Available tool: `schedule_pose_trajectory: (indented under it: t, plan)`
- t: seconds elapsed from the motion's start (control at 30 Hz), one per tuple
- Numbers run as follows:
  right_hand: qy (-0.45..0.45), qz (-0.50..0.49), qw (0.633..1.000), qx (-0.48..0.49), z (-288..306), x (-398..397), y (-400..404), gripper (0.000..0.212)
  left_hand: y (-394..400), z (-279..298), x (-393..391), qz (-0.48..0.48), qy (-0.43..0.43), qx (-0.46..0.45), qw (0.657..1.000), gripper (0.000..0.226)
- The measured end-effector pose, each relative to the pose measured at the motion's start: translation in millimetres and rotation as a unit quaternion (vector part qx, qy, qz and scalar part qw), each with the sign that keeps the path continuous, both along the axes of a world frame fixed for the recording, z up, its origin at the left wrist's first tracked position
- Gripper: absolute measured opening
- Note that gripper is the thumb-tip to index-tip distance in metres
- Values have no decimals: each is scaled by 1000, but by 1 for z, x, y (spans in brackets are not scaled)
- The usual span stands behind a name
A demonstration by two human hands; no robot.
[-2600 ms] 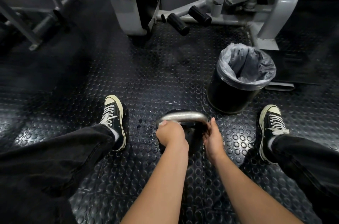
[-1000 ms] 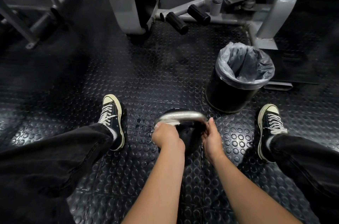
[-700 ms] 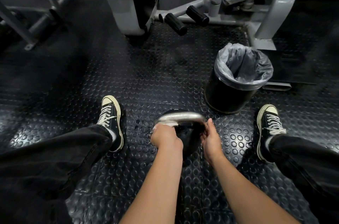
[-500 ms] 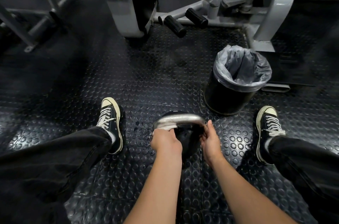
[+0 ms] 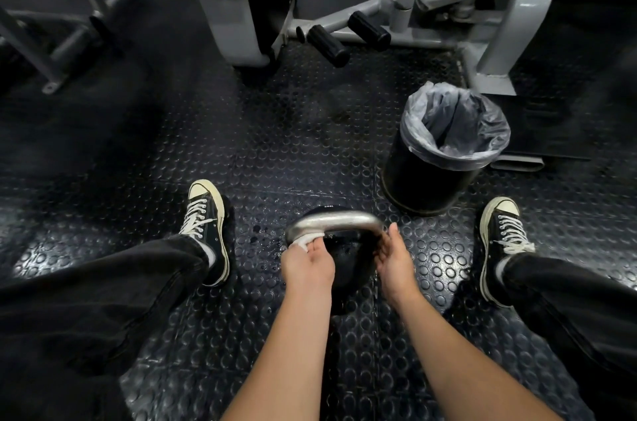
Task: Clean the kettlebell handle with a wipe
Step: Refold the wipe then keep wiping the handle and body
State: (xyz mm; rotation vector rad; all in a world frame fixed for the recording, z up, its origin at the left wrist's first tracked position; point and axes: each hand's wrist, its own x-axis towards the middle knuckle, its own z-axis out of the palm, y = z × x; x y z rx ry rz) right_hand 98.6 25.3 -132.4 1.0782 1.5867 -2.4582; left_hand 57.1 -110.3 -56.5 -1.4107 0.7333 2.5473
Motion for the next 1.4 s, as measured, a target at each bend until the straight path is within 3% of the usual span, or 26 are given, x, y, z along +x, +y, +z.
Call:
schedule_pose_trajectory:
  t: [0.03,0.1,0.13,0.23,0.3,0.4,0.43,0.47,0.5,0.53,0.6,0.73,0.97,1.03,1.1,1.13,1.23,1.4]
  plan:
    - [1,0,1000,-4,1,-1,0,45,-1,0,-4,66,8,107,992,35]
    - [7,0,1000,-9,1,-1,-1,41,-3,1,-11,85,-16,128,988,35]
    - [9,1,1000,-11,2,-1,0,41,0,0,-5,24,-28,43,998,36]
    - [9,-1,1000,-9,2,0,-1,43,-5,-6,-1,63,-8,105,992,42]
    - [6,3,1000,1,3,0,-1,44,-6,-7,-3,83,-10,95,992,43]
    - [6,6,1000,4,1,0,-1,45,-6,-9,-9,107,-21,142,984,30]
    - [6,6,1000,3,2,0,-1,46,-7,-9,-9,108,-52,102,987,26]
    - [7,8,1000,3,2,0,-1,47,-1,2,-5,31,-69,30,997,24]
    - [8,10,1000,3,3,0,-2,48,0,-6,0,52,-45,14,998,23]
    - [8,11,1000,2,3,0,-2,48,3,-7,0,95,-31,83,992,25]
    - [4,8,1000,3,2,1,-1,45,1,2,2,45,11,66,997,31]
    - [3,4,1000,6,1,-2,-2,44,-6,-3,-8,73,0,130,989,29]
    - [-14,-9,1000,16,-2,-2,-2,60,3,0,4,59,-18,89,994,27]
    - [-13,-9,1000,6,-1,-3,-2,53,0,-6,2,86,-48,88,991,27]
    - [-6,-8,1000,-4,1,-4,-2,48,3,-4,1,45,-37,29,998,25]
    - [-5,-7,1000,-9,0,-5,-2,47,3,-6,-7,84,-31,59,994,25]
    - [-4,-10,1000,-7,4,-3,-1,47,9,5,-3,33,-19,33,999,27]
    - [-1,-7,1000,-3,0,-3,-2,45,4,5,7,43,-23,4,999,22]
